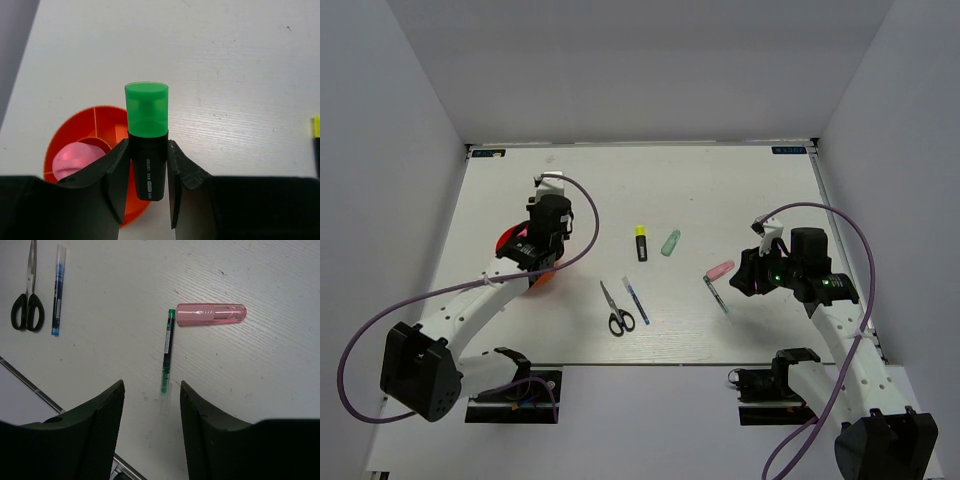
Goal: Sort the stationery into containers
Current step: Place the pen in the storage box.
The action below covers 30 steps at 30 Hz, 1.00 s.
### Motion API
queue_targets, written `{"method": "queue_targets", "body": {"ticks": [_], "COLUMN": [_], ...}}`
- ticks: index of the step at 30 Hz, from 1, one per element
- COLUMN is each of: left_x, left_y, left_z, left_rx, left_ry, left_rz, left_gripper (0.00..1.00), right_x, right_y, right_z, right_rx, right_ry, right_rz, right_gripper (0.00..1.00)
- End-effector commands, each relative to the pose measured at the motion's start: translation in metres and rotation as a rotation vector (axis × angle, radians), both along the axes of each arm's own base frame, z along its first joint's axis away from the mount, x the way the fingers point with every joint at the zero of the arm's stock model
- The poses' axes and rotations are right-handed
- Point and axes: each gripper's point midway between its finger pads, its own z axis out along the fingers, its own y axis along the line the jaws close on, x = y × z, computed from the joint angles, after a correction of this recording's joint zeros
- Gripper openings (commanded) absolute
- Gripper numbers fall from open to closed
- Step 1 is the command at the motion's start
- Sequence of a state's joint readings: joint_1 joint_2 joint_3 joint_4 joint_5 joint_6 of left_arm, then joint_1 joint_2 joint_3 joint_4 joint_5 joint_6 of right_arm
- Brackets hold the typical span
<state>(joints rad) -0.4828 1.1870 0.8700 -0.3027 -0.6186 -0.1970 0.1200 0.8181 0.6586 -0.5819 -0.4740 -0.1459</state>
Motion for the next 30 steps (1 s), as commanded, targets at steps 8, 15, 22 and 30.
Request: {"method": "queue_targets", "body": {"ticks": [8,15,22,30], "left_x": [0.015,0.016,0.012,0.008], "left_y": [0.004,0.003,0.008,0.010], "left_z": [0.031,0.022,0.007,-0.012], "left_rx": [0.331,0.431,0.446,0.472], "left_ry": [-0.115,-0.108,-0.082,-0.047], "left_rz": [-0.016,-0.012,0.003,0.027], "left_gripper": [0.00,0.00,0.00,0.00], "right_x": [0.004,0.004,0.003,0.003], "right_y": [0.004,0.004,0.004,0.004], "right_z": [0.011,0.012,0.014,0.017], "right_rx": [0.012,0.014,0.011,0.013], "right_ry": [-0.028,-0.030,-0.037,-0.049], "right_rz": [0.024,0.025,0.024,0.024], "right_gripper": [0.52,0.52,0.52,0.52]}}
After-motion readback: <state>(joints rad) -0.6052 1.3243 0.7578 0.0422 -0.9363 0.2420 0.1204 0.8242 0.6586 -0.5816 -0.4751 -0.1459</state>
